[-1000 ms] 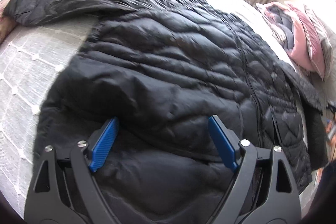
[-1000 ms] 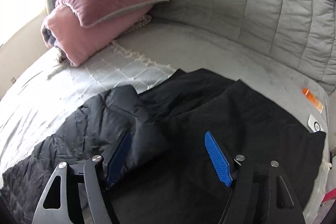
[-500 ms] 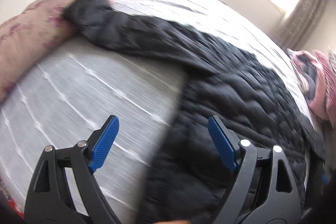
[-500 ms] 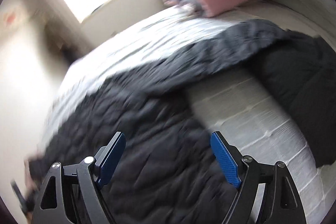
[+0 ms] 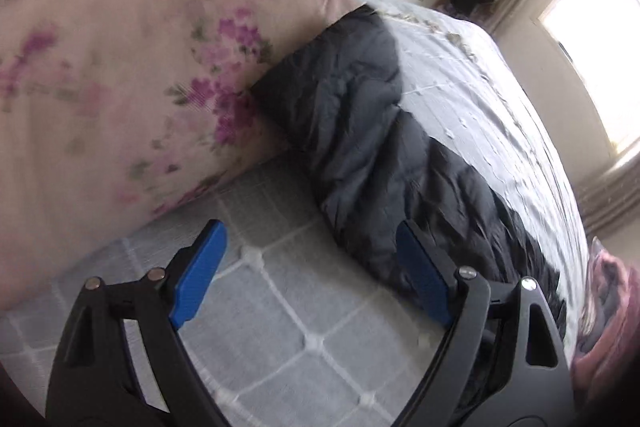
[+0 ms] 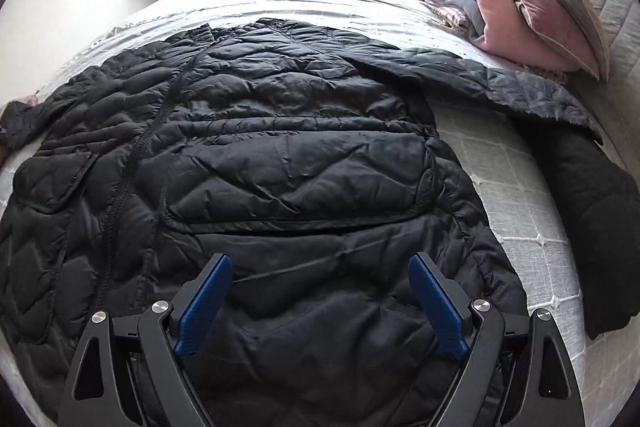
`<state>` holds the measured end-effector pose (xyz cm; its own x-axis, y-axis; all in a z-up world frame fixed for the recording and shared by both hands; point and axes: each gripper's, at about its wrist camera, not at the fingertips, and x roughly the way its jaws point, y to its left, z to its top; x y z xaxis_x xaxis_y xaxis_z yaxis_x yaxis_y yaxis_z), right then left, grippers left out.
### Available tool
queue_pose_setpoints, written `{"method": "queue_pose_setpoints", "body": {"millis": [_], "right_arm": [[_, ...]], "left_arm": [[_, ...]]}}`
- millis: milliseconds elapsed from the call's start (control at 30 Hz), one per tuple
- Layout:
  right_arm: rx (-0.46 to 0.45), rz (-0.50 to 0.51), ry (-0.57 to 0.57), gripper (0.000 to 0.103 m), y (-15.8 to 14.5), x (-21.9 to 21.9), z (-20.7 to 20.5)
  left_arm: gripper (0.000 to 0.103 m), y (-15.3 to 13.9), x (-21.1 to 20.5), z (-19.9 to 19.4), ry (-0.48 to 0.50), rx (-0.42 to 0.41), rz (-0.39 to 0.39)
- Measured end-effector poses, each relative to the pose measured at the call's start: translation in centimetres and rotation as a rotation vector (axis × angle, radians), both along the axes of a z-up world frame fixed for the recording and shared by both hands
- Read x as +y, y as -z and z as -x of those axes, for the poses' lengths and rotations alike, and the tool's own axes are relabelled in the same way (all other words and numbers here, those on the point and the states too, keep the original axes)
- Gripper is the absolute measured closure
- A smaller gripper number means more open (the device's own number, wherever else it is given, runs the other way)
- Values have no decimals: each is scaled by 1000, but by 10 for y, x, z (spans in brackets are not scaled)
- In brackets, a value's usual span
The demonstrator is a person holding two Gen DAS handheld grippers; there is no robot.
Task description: Fold large clothes
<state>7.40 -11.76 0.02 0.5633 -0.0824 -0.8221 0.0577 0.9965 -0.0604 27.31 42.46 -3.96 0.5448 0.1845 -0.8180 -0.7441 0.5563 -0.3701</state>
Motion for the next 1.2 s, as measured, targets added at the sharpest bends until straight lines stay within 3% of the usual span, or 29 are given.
{"method": "queue_pose_setpoints", "body": {"millis": [100,200,233,267,300,467,667,833,967,1200], "right_arm": [[-12,-47,10,12,-1,-6,2],[-1,-86,3,12,2,-9,-1],[6,-87,2,12,4,-8,-2],[12,-89,1,12,5,-8,-3],[17,-93,-2,12,6,-8,-3],[11,-90,-1,12,5,-8,-4],[25,-128,-11,12,6,-12,-3],[37,-125,-34,12,6,-10,-3],[45,-130,-34,12,6,-13,-5],[47,-190,25,12,4,-32,-4]], "left_arm": [[16,20,7,-12,-93,-1,25],[25,18,3,-18,-141,-59,-57],[45,17,2,-21,-132,-59,-71],[80,15,0,-27,-101,-51,-82],[95,12,-2,-32,-70,-47,-87],[99,-42,-22,-20,-70,-144,-262],[99,-103,-25,-4,-37,-133,-450],[99,-112,-22,-5,-14,-131,-401],[99,-131,-50,-12,28,-173,-433],[99,-195,-148,-35,211,-354,-403]]}}
